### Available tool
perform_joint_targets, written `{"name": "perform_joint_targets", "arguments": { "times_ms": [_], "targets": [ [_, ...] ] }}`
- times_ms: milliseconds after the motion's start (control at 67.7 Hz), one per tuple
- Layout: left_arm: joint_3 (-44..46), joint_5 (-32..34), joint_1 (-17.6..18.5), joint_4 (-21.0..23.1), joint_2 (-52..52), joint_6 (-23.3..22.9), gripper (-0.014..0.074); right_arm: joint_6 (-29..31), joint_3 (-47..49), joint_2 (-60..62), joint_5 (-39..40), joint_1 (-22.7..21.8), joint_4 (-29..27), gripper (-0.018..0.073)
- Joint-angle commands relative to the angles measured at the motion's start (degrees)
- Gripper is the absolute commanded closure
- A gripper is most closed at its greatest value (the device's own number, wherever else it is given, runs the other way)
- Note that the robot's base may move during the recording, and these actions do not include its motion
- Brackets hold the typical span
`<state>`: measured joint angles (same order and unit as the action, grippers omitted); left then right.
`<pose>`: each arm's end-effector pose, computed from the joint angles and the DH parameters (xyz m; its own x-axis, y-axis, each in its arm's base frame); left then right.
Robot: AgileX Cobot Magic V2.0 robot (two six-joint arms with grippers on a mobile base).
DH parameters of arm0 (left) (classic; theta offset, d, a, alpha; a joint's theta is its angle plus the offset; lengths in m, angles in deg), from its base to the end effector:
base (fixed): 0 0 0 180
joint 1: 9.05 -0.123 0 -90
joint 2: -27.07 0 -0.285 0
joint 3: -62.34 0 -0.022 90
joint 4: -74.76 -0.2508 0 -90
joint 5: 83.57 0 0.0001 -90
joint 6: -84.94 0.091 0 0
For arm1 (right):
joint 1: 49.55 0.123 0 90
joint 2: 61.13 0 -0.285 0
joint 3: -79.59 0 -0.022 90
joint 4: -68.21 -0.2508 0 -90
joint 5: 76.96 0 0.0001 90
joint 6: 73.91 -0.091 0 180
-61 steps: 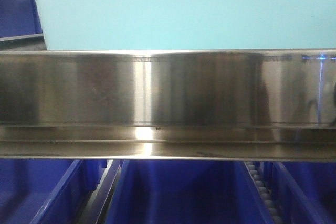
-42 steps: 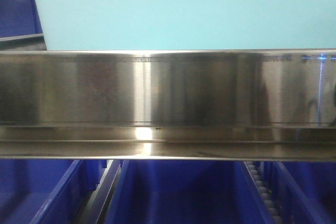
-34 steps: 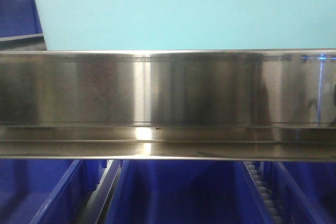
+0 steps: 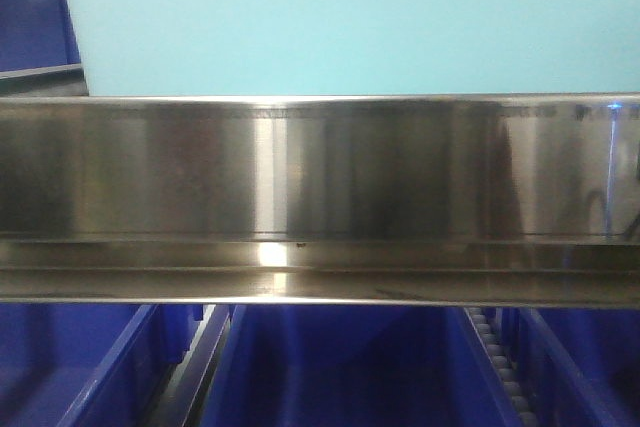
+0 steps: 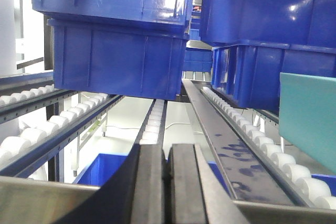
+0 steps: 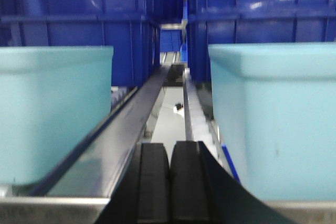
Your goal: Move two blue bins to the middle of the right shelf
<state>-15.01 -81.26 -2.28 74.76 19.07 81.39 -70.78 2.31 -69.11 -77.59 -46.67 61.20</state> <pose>0.0559 -0.0066 0.2159 0.1128 -0.0757 -0.9907 0.1251 0.9902 -0.0615 0.0566 0.0030 0.2116 0.0680 0.0712 -0.9951 -0.0563 0.9961 0.0674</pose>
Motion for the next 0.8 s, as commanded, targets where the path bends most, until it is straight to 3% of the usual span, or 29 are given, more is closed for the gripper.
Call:
{"name": "perform_joint_targets", "arguments": {
  "times_ms": [0,236,295,413,546,591,665,783],
  "targets": [
    [0.1,1.8,-0.2,-0.3,0.2,-0.1,0.0707,0.3,0.1,0.2,3.3,0.1,0.2,0.0721],
    [0.1,10.7,-0.2,-0.3,0.2,-0.1,0.0707,0.3,0.9,0.2,5.2,0.1,0.2,0.0721],
    [1.1,10.2,-0.2,-0.3,0.2,-0.1,0.0707,0.3,3.5,0.2,4.3,0.1,0.2,0.0721],
    [7.8,4.6,-0.2,-0.3,0.2,-0.1,0.0707,0.3,12.8,0.2,-3.3,0.1,0.2,0.0721],
    [18.2,-7.4,-0.2,-0.9,-2.2,0.1,0.0667,0.3,22.8,-3.2,-13.8,0.1,0.2,0.0718],
    [21.5,-10.7,-0.2,-0.9,-4.4,0.3,0.062,0.3,25.6,-5.4,-15.6,0.1,0.2,0.068],
    [25.7,-13.9,-0.2,-0.9,-8.3,0.3,0.0517,0.3,28.9,-9.0,-15.7,0.1,0.2,0.0544],
    [31.5,-15.0,-0.2,-0.9,-14.7,0.3,0.0316,0.3,32.6,-14.0,-15.7,0.1,0.2,0.0216]
  ]
}}
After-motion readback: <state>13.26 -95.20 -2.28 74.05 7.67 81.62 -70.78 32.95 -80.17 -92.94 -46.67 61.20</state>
